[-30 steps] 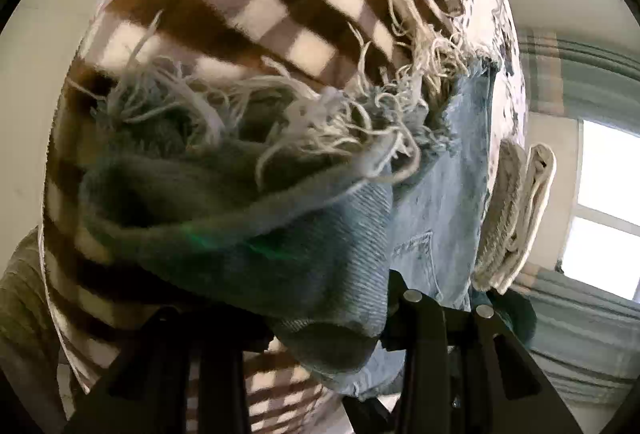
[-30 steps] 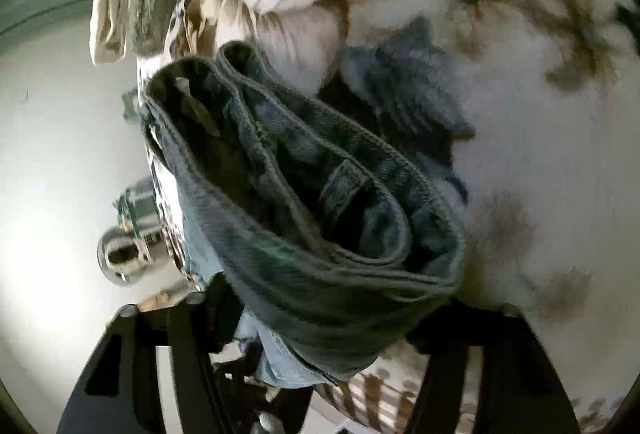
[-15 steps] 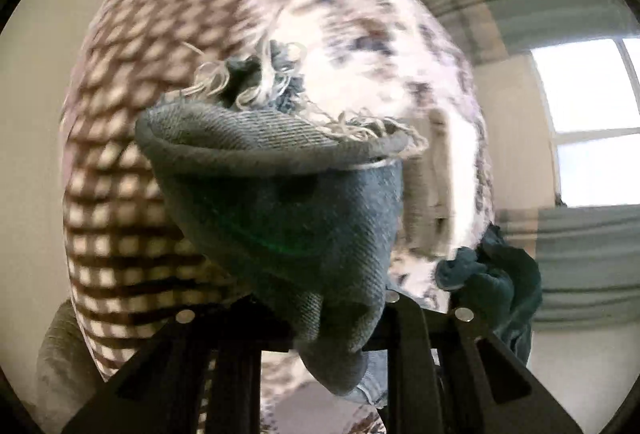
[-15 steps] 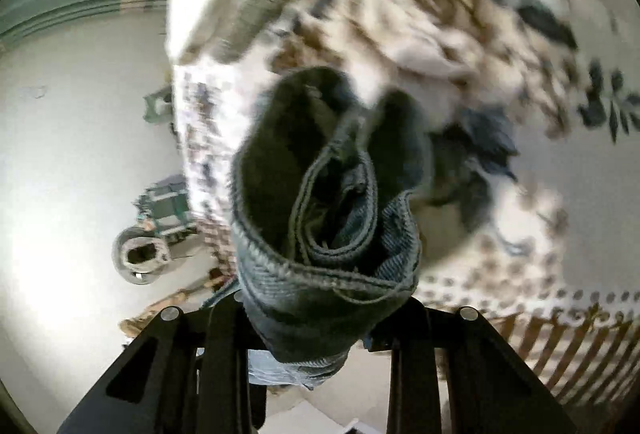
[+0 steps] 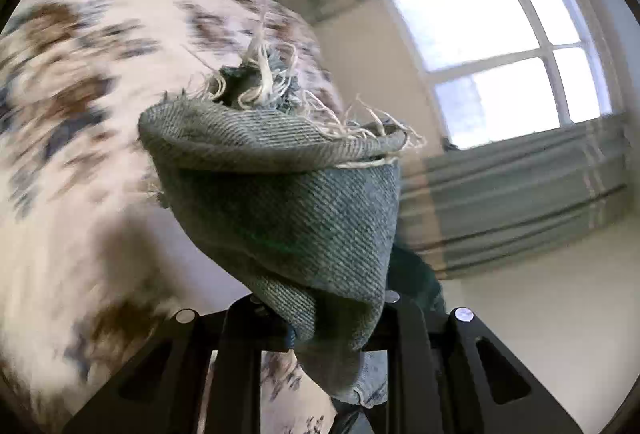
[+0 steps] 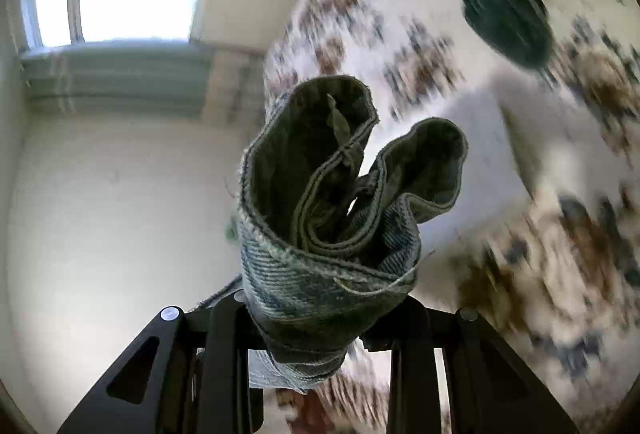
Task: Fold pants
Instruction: 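Carry the folded shorts with both grippers onto the stack of folded clothes, then lower the shorts onto the stack and open both grippers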
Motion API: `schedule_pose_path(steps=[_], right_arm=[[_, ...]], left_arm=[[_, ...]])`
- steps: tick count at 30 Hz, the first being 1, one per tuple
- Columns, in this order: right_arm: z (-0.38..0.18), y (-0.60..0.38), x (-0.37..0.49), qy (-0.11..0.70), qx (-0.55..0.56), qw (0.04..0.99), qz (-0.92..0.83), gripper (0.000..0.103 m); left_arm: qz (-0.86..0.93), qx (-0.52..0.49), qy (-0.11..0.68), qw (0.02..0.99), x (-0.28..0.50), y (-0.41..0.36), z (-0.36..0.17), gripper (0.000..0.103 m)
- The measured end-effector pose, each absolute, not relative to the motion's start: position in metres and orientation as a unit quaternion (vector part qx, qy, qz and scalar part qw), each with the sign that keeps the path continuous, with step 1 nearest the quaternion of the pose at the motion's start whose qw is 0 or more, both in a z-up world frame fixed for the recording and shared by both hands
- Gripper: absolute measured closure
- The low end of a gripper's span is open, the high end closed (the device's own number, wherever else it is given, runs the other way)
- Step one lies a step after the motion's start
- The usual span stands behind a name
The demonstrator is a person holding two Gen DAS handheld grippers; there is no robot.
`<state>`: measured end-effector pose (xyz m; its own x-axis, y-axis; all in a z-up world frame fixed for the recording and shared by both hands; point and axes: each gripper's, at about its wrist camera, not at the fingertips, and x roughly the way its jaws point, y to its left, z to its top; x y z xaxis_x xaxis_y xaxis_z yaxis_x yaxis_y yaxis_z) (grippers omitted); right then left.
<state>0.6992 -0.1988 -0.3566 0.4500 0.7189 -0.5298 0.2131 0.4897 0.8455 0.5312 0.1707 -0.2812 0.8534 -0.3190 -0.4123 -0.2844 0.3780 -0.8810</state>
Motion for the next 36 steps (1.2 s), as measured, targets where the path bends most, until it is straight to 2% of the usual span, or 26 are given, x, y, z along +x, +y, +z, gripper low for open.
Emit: schedule_pose_path(steps=[3,6,11,17,22,24,26,27,28,30,32,34,36], right_arm=[[-0.373,-0.188,0.736,0.468,0.484,0.723,0.156,0.073],[-0.423,-0.185,0.758,0.47,0.497,0.718,0.13,0.073],[-0.531,-0.182,0.761,0.518,0.488,0.697,0.089,0.073],[-0.565,-0.18,0.743,0.52,0.484,0.7,0.075,0.072],[-0.581,-0.179,0.748,0.548,0.47,0.688,0.075,0.066],[-0.581,-0.179,0.745,0.562,0.454,0.689,0.067,0.053],[-0.578,-0.179,0.744,0.573,0.436,0.692,0.053,0.047],[-0.572,-0.18,0.736,0.578,0.425,0.695,0.045,0.04],[-0.568,-0.18,0.733,0.581,0.412,0.701,0.037,0.038],[-0.553,-0.178,0.724,0.587,0.373,0.719,0.018,0.02],[-0.532,-0.172,0.714,0.593,0.314,0.742,-0.004,0.01],[-0.51,-0.163,0.706,0.596,0.249,0.763,-0.029,0.006],[-0.482,-0.15,0.691,0.592,0.182,0.783,-0.054,0.001]], left_arm=[[-0.045,-0.537,0.285,0.793,0.601,0.184,-0.302,0.086],[-0.053,-0.512,0.323,0.794,0.648,0.191,-0.358,0.086],[-0.024,-0.5,0.407,0.764,0.654,0.191,-0.472,0.086],[-0.036,-0.505,0.444,0.739,0.631,0.187,-0.504,0.082],[-0.043,-0.5,0.467,0.728,0.632,0.205,-0.483,0.073],[-0.038,-0.484,0.475,0.734,0.625,0.208,-0.476,0.072],[-0.023,-0.456,0.49,0.742,0.617,0.21,-0.471,0.065],[-0.012,-0.436,0.498,0.749,0.612,0.209,-0.468,0.049],[-0.002,-0.415,0.505,0.757,0.608,0.211,-0.463,0.038],[0.019,-0.35,0.524,0.776,0.605,0.208,-0.448,0.035],[0.042,-0.269,0.54,0.796,0.601,0.204,-0.435,0.033],[0.059,-0.189,0.549,0.812,0.598,0.194,-0.417,0.024],[0.066,-0.142,0.551,0.819,0.594,0.187,-0.403,0.01]])
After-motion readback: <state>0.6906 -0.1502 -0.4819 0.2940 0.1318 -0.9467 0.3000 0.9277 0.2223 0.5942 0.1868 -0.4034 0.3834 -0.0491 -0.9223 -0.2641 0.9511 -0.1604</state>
